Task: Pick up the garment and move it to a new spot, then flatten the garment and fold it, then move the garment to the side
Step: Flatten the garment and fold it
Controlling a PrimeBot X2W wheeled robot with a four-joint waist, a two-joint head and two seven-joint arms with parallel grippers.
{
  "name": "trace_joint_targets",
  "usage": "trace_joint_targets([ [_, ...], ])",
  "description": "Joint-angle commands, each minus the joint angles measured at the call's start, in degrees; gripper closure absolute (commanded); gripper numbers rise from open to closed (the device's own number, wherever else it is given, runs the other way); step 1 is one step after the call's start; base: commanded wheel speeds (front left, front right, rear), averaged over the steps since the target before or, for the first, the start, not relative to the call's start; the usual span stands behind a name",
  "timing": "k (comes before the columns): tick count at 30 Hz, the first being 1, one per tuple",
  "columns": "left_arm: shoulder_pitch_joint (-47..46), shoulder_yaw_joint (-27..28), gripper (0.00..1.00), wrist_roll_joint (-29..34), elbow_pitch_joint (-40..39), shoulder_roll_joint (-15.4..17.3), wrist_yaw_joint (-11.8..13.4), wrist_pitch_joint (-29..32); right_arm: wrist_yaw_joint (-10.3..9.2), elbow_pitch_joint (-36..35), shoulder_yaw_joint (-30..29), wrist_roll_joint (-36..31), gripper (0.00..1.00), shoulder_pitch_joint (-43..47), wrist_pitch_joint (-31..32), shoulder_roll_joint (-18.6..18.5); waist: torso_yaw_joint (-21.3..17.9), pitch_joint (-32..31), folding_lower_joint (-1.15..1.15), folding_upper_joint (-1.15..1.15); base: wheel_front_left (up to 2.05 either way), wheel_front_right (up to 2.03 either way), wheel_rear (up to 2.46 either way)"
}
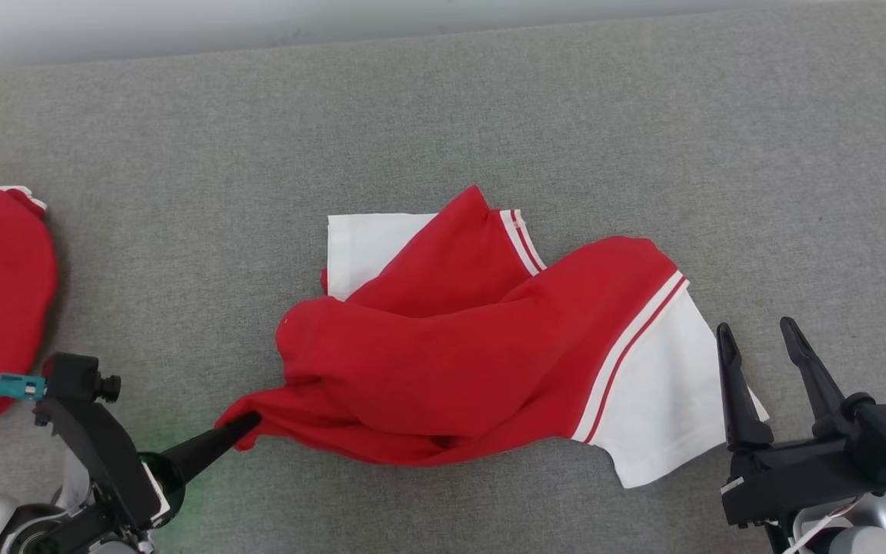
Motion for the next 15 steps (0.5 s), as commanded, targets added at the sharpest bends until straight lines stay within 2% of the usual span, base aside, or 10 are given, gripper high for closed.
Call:
trace_joint_targets([
  [1, -0.6, -0.2, 0.0, 0.5, 0.5, 0.2, 0.0, -0.4, 0.0, -0.1, -0.2, 0.0, 0.0, -0.3, -0.1, -0.1, 0.3, -0.1, 0.0, -0.01, 0.0, 0.0, 0.0],
  [10, 1.1, -0.2, 0.0, 1.6, 0.6, 2.1, 0.0, -2.7, 0.0, -0.4, -0.5, -0.1, 0.0, 0.1, 0.1, 0.0, 2.3, -1.2, 0.0, -0.01, 0.0, 0.0, 0.0],
  [15, 2.0, 1.5, 0.0, 4.5, 1.3, 3.2, 0.0, -8.4, 0.0, -0.6, -0.9, -0.1, 0.0, -0.2, -0.1, 0.3, 3.1, -2.0, 0.0, -0.01, 0.0, 0.0, 0.0],
])
